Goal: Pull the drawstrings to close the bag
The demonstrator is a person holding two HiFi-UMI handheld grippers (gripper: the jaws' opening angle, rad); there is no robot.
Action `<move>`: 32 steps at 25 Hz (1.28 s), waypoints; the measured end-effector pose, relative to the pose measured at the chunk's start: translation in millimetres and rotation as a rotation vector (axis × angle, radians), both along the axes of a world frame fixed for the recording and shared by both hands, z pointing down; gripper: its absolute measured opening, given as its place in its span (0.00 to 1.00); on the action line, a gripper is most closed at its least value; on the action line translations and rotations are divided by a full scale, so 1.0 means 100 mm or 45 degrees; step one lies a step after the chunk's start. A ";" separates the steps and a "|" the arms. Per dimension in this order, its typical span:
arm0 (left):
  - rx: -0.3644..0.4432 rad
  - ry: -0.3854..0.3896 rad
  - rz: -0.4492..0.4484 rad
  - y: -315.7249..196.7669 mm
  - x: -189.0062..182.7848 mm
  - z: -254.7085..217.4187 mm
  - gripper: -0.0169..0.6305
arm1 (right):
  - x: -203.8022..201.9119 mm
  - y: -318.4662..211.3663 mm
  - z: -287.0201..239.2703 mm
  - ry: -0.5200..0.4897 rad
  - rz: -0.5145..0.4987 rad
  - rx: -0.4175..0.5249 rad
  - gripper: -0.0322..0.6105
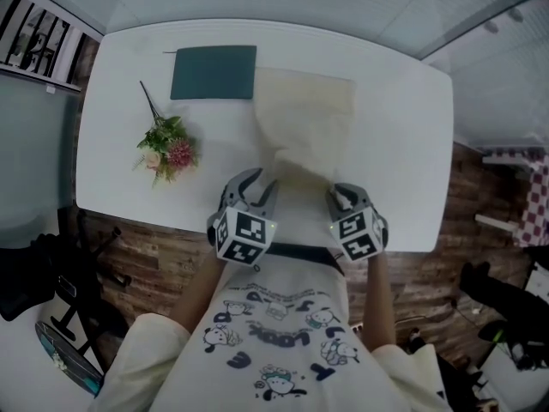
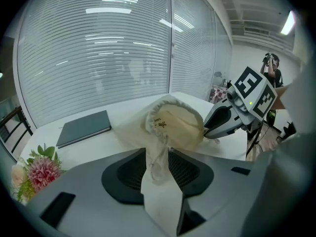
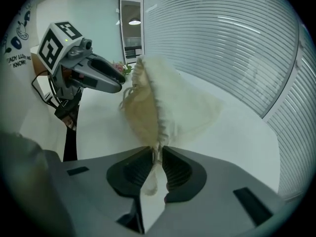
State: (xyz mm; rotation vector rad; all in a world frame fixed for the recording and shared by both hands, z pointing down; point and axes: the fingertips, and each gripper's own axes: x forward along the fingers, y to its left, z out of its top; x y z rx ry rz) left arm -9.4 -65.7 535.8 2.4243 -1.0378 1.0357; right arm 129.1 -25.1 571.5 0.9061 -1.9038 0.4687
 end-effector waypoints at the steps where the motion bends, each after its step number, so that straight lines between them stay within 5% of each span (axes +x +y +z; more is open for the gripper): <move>1: -0.004 -0.009 0.001 0.00 0.01 0.01 0.28 | 0.00 0.01 -0.01 -0.004 -0.003 -0.003 0.16; 19: -0.051 -0.166 0.173 0.00 0.24 0.29 0.35 | -0.03 0.08 0.01 0.081 -0.098 0.000 0.15; 22: -0.047 -0.185 0.147 -0.01 0.22 0.30 0.18 | 0.00 0.08 0.02 0.119 -0.125 -0.001 0.14; 32: -0.072 -0.237 0.273 0.04 0.15 0.29 0.15 | 0.11 0.09 0.00 0.168 -0.180 -0.023 0.12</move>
